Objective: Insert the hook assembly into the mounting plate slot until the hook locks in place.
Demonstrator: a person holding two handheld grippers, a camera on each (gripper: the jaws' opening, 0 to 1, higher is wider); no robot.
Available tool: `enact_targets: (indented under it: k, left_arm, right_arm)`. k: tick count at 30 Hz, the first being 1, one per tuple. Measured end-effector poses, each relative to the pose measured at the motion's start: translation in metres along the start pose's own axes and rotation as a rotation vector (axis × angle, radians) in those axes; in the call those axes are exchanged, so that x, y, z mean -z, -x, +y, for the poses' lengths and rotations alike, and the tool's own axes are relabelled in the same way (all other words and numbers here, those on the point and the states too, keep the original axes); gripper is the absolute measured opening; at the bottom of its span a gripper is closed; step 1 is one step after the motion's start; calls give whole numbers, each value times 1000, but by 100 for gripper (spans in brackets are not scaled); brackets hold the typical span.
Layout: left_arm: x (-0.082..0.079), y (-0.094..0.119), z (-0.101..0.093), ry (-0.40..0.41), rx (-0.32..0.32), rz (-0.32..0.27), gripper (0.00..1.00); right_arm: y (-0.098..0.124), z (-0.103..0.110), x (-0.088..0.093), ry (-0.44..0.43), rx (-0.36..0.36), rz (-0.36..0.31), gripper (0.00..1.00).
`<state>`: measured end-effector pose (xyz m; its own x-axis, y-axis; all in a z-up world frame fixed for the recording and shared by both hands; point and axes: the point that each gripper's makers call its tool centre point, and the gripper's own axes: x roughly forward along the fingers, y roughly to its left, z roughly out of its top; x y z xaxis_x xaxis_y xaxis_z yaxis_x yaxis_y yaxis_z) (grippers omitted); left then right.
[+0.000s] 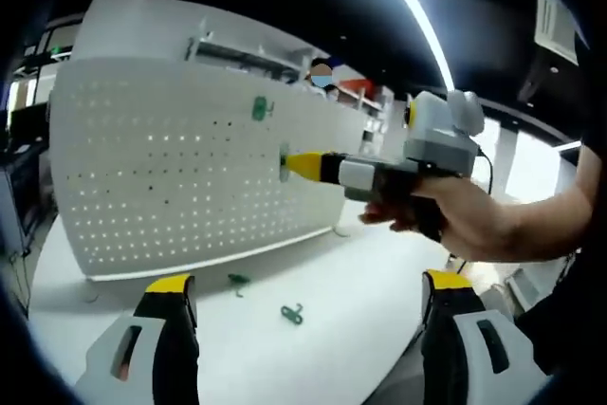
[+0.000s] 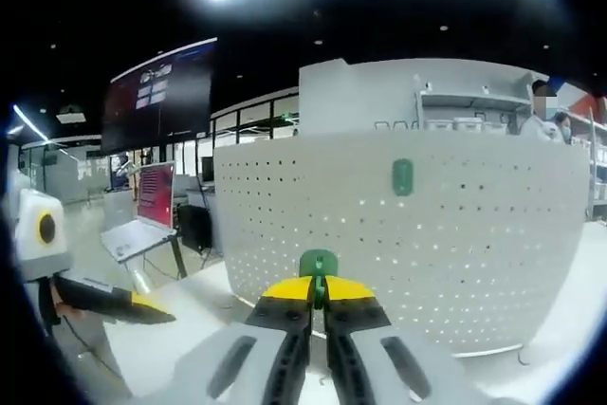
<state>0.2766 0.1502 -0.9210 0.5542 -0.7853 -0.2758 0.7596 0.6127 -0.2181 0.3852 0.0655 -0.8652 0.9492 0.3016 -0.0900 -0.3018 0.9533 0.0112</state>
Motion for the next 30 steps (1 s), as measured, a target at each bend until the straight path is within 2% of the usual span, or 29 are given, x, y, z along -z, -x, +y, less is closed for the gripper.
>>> enact_targets:
  k: [4,6,16,27,30]
  left_arm:
    - [1,-1,-1,-8,1,0,100]
    - [1,-1,-1,-6,4,-3,100]
    - [1,-2,4,-8,-6,-5,100]
    - [3,0,7,-24,-7,6,100]
    - [3,0,10,-20,-12,6,100]
  right_arm:
    - [-10,-16,-8,20,31,-19,0]
    - [-18,-23,-10,-13,33,-12,0]
    - [-37,-59,-27,19,129,-60,0]
    - [-50,-97,-43,44,238,-110,0]
    - [-50,-104,-51,33,278,-141,0]
